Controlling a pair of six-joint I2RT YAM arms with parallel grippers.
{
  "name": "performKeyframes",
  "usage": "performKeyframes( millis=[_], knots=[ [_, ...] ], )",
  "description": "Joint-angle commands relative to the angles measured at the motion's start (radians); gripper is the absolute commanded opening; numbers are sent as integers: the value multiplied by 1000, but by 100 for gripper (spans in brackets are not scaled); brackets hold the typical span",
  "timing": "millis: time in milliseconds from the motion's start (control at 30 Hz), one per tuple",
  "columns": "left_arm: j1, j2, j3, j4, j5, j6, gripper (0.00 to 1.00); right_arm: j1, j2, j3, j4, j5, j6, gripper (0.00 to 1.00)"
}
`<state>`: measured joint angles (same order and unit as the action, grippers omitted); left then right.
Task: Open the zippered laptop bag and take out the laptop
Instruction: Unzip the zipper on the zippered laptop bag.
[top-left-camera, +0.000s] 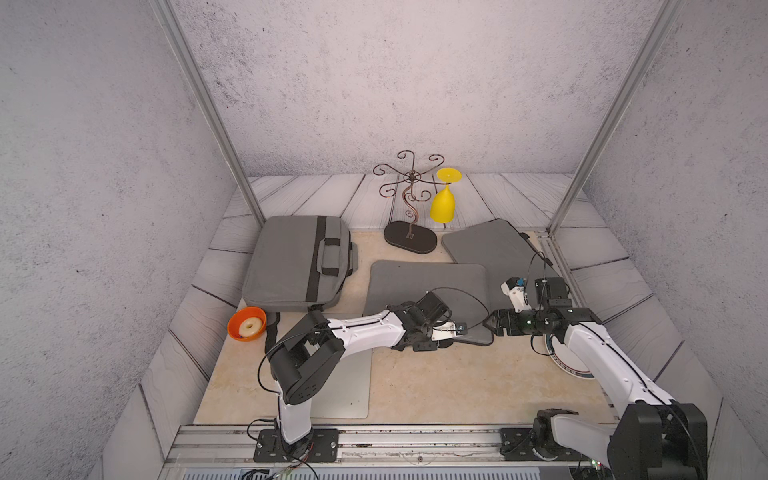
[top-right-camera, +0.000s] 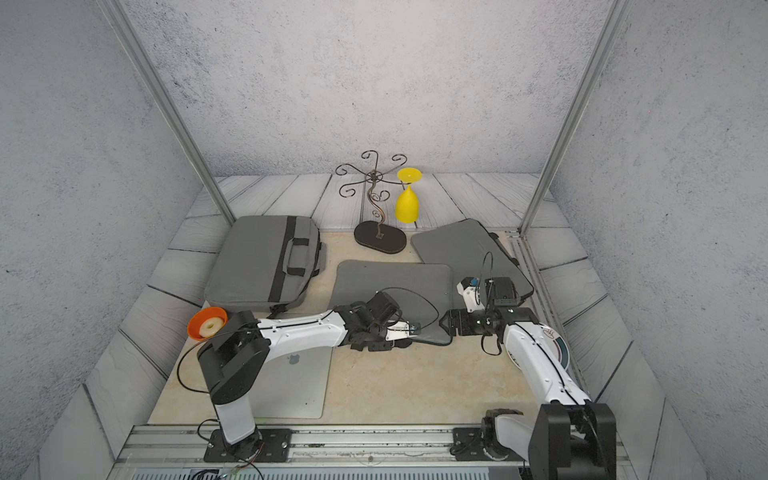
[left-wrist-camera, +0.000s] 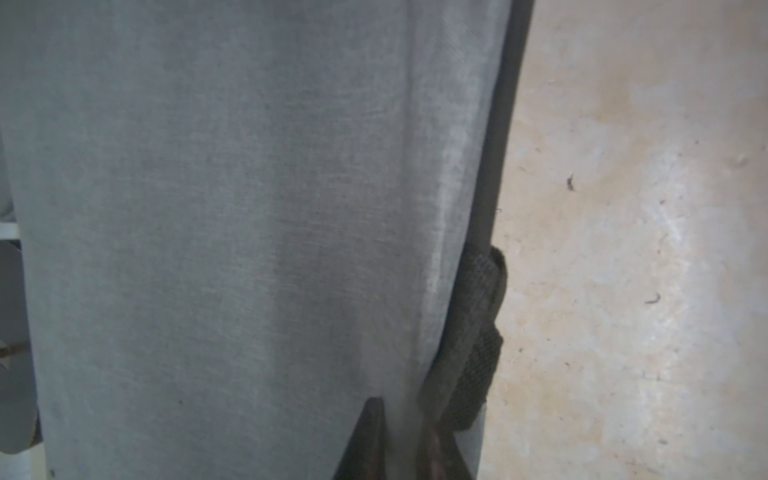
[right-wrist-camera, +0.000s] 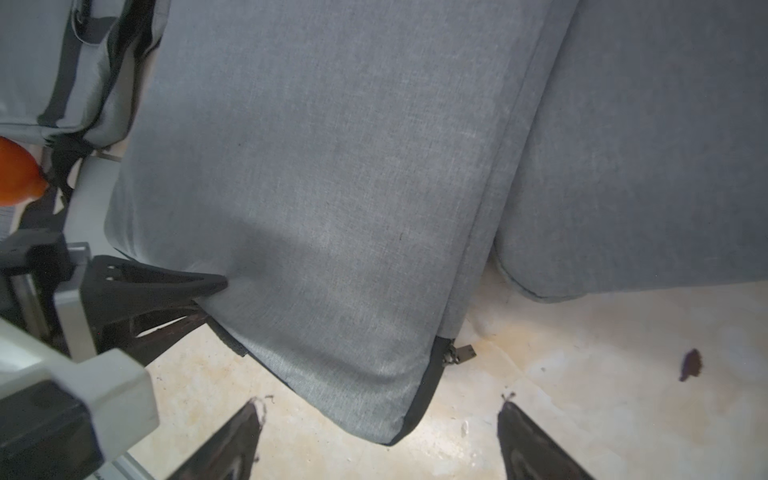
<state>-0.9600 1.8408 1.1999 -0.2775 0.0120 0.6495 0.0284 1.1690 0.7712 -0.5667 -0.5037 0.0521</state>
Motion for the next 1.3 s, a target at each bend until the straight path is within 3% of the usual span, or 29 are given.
performKeyframes(
  millis=[0, 67, 200, 467, 633, 1033, 1267],
  knots=[
    [40, -25, 42, -69, -11, 7, 6, -5, 14, -39, 84, -79, 127, 87],
    [57, -36, 65, -102, 23, 10, 0, -4, 13, -57, 98, -82, 149, 86],
    [103, -57, 116, -178, 137, 7, 0, -5, -2, -83, 124, -88, 184, 85],
    [181, -66, 187, -311, 257, 51, 0, -16, 13, -154, 280, -90, 293, 78],
    [220, -43, 238, -363, 260, 67, 0, -17, 65, -197, 423, -149, 377, 65],
    [244, -10, 279, -374, 231, 97, 0, -16, -12, -252, 290, -87, 324, 50],
    [266, -2, 307, -396, 210, 118, 0, 4, -17, -261, 342, -69, 319, 42]
  ],
)
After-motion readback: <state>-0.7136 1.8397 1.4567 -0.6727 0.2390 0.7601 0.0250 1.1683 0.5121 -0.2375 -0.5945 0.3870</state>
